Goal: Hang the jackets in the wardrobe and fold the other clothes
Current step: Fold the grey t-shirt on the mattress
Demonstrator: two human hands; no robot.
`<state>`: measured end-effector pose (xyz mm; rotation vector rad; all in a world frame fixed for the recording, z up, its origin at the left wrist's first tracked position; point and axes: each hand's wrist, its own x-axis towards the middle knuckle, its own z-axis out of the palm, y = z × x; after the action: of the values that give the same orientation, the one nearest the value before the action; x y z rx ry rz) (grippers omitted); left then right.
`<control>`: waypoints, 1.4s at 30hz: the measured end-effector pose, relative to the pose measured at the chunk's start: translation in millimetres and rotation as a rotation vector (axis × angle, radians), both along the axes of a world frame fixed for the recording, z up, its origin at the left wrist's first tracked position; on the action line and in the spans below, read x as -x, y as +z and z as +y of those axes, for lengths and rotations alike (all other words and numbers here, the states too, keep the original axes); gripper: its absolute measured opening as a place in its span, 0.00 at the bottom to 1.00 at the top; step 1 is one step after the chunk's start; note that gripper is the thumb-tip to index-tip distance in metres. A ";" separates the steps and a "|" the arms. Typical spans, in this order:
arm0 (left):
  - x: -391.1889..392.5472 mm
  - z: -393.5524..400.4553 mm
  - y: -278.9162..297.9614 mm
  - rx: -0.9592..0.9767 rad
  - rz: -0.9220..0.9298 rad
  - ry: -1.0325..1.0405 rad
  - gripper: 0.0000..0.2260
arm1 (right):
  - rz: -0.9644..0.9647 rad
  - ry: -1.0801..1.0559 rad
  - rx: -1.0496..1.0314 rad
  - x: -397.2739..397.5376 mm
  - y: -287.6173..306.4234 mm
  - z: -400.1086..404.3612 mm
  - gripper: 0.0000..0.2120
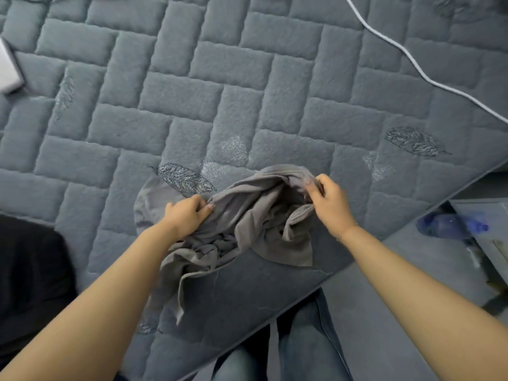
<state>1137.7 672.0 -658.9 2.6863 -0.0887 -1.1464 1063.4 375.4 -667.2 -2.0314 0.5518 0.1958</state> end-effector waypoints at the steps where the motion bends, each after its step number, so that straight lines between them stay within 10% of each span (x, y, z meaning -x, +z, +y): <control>1: 0.9 1.4 11.6 0.094 -0.028 0.104 0.12 | 0.006 -0.113 -0.132 2.6 12.9 -3.2 0.17; 11: -14.2 1.1 206.8 1.095 0.274 0.729 0.19 | -0.206 -0.427 -0.595 24.8 203.0 -30.6 0.11; 15: -22.2 5.9 281.0 1.026 0.219 0.460 0.22 | -0.311 -0.406 -0.516 35.3 280.2 -41.1 0.11; 25: -38.0 -27.1 471.4 0.028 -0.170 -0.378 0.30 | -0.653 -0.271 0.016 55.8 468.5 -66.8 0.14; 36: -32.9 -50.4 589.8 1.152 -0.467 -0.076 0.15 | -0.764 -0.251 0.066 75.2 616.8 -101.9 0.11; 42: -46.5 -60.2 634.6 0.641 -0.759 -0.458 0.22 | -0.799 -0.167 -0.044 99.5 665.8 -106.8 0.08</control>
<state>1184.1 611.8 -24.3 2.3672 -1.0291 -0.0488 963.9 268.5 -1.3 -1.8131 0.1970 -0.6735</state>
